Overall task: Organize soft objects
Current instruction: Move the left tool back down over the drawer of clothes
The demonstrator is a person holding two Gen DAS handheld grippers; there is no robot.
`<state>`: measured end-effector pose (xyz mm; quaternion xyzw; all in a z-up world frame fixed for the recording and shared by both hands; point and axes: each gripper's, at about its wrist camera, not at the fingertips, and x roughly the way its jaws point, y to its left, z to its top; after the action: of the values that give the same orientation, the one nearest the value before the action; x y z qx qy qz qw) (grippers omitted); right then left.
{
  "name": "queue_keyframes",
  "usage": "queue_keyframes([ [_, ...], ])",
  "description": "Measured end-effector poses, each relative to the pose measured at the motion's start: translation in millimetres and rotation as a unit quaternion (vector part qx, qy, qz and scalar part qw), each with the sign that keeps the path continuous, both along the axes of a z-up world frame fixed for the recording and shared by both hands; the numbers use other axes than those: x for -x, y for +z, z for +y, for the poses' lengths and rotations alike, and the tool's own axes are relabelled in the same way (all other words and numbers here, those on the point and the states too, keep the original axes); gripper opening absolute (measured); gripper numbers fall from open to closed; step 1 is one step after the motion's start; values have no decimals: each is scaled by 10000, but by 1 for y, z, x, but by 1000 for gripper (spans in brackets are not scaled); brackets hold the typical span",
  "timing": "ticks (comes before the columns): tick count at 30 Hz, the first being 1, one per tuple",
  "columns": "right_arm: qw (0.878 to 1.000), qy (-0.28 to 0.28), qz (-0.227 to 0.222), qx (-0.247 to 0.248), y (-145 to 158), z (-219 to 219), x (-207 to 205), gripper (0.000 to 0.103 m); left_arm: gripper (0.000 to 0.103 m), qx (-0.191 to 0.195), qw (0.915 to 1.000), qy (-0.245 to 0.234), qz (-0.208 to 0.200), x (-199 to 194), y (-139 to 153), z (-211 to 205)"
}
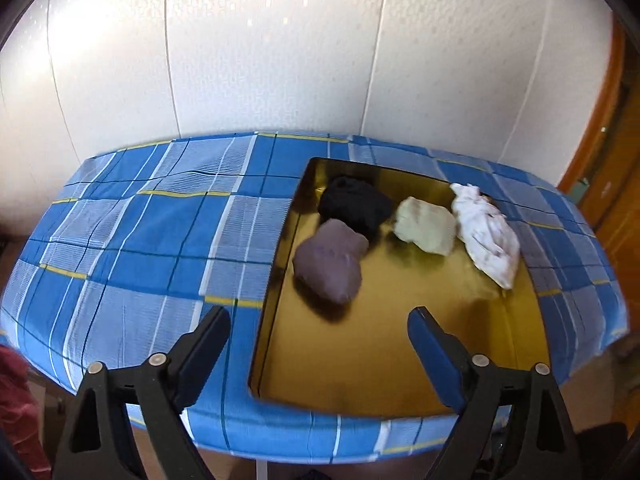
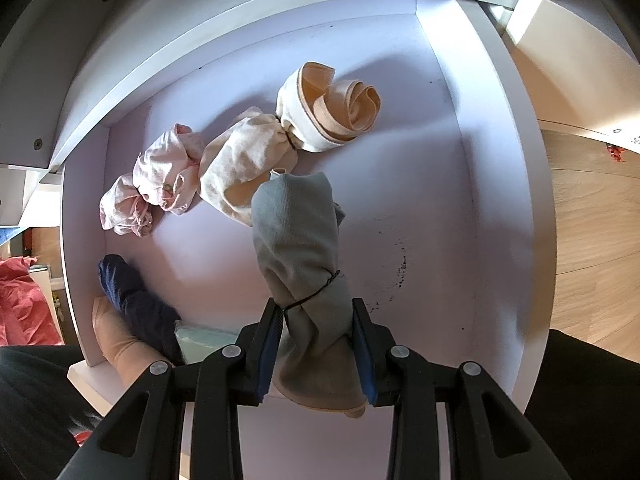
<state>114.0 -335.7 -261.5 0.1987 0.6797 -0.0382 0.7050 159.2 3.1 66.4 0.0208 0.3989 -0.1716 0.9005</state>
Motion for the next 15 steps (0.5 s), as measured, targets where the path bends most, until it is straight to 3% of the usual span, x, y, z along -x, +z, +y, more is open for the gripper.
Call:
queue_keyframes([
  [4,10000,-1,33,61,0,-1,0,33,94,171,9998,-134,42,22,-9,10],
  [11,9999,13,50,115,0,-1,-1,33,94,144,9991,-349,206,59,-39,19],
  [15,9999,22,60,126,-1,0,-2,33,97,58,9968,-753,255,88,-61,12],
])
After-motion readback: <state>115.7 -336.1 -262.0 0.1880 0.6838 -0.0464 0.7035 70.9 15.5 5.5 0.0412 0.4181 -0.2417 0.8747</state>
